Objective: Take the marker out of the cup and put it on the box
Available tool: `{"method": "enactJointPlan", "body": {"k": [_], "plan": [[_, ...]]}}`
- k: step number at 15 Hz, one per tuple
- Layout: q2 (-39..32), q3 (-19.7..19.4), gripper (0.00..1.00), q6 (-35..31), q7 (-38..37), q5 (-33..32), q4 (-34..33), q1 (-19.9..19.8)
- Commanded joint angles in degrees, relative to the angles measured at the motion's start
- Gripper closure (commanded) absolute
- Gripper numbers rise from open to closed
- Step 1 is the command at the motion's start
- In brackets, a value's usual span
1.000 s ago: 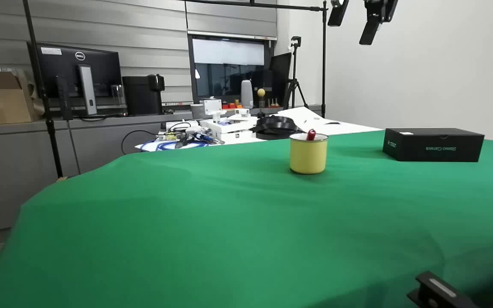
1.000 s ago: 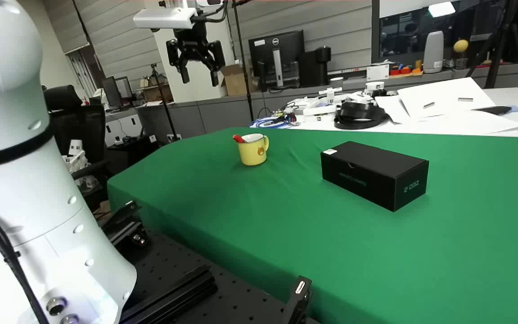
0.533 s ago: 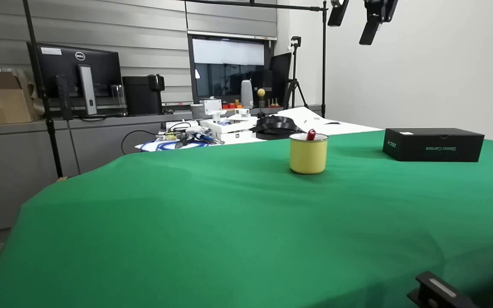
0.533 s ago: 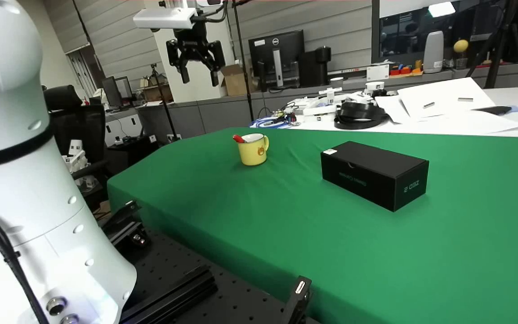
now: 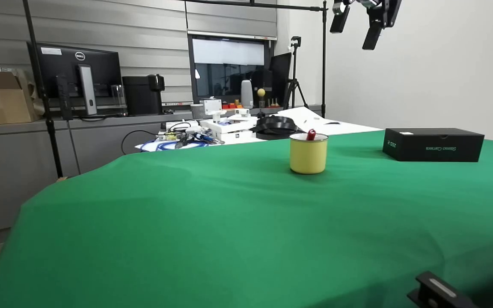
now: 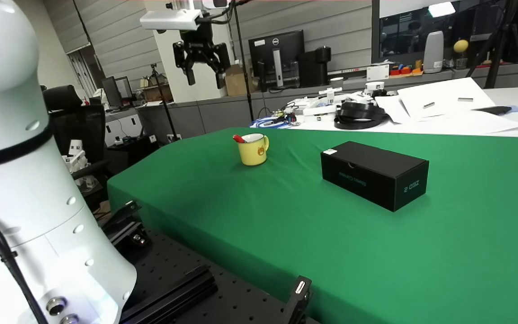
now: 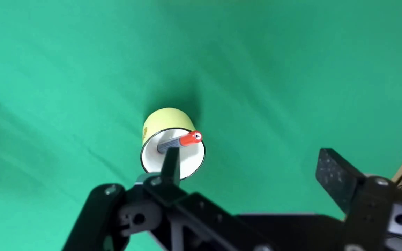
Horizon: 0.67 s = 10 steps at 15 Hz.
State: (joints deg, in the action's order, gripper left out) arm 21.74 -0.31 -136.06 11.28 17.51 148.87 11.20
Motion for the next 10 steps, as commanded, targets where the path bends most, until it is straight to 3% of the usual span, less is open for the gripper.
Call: {"method": "enactJointPlan", "body": {"k": [1,10], "plan": [[-6.87,0.33,0.00,2.46,-4.31,-0.12,-6.44,-2.21],[-21.24,0.97,0.00,5.56,-23.14,1.32,-20.99,-7.25]]}}
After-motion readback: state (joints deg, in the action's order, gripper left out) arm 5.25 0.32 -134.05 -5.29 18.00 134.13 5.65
